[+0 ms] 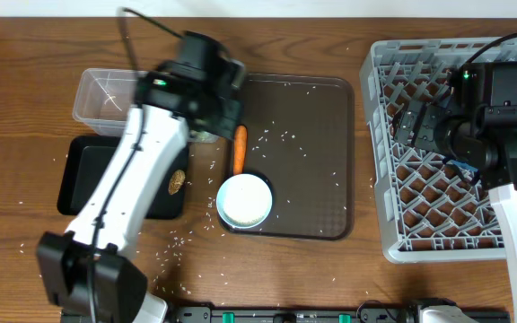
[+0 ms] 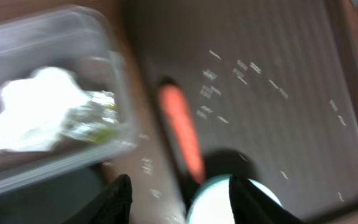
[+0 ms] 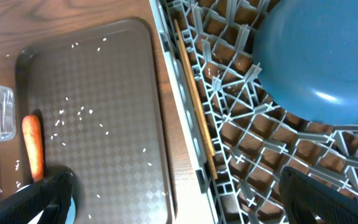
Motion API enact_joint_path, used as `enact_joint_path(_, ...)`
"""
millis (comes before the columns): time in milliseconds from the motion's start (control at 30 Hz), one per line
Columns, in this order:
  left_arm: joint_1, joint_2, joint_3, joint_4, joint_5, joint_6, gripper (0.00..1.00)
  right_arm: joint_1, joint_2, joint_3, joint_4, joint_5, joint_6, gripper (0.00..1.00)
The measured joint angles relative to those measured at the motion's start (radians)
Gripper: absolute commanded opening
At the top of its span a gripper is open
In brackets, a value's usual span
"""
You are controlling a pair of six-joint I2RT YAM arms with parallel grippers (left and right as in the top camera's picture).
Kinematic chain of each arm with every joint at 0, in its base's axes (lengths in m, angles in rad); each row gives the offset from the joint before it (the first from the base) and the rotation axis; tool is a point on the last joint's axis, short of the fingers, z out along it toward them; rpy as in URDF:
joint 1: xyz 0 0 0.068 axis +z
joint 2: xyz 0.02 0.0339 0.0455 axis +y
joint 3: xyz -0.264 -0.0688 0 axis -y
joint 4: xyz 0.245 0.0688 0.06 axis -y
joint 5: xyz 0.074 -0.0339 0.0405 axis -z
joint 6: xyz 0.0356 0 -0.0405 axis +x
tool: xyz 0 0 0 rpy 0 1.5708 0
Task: Sort waste into correct bins and load items into the dishwasher rack
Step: 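Carry the white tissue to the clear bin and release it, then grasp the orange carrot on the brown tray with the left gripper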
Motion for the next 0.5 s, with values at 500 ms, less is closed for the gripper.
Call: enact_joint_path(500, -0.142, 0.28, -0.077, 0.137, -0.229, -0.225, 0.59, 0.0, 0.0, 0.0, 0.0, 0.0, 0.0, 0.99)
